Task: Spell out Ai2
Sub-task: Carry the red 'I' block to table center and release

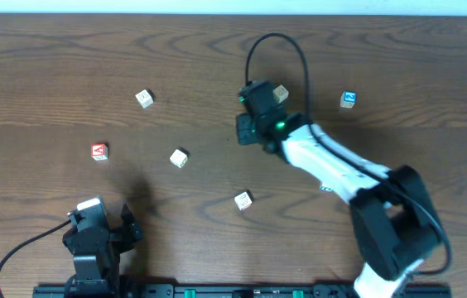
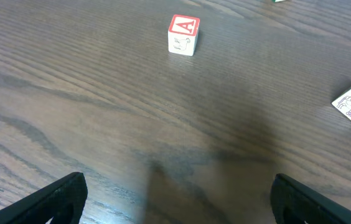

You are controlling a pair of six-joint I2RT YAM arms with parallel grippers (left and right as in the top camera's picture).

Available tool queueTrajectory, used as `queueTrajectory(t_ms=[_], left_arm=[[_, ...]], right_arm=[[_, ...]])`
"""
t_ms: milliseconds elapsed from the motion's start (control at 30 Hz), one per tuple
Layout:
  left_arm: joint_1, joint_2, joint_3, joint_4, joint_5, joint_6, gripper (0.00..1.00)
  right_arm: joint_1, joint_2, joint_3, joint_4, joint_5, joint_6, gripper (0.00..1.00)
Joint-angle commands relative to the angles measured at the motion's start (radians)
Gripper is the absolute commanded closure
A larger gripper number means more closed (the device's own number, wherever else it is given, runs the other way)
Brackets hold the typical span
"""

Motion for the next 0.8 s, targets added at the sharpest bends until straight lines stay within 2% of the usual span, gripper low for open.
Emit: queueTrajectory(t_ms=[0,367,767], left_arm=[[0.002,-0.005,-0.025,-0.041,-0.003,0.014,0.05],[0.002,-0.005,-0.025,-0.041,-0.003,0.014,0.05],[0.002,-0.005,-0.025,-0.041,-0.003,0.014,0.05]], right_arm=[[0.04,0.042,0.001,0.031,0.069,0.14,0.99],[0.06,0.087,0.001,0.053,0.209,0.272,0.99],[0.095,0.128,0.001,0.121,0.258,0.302,0.99]])
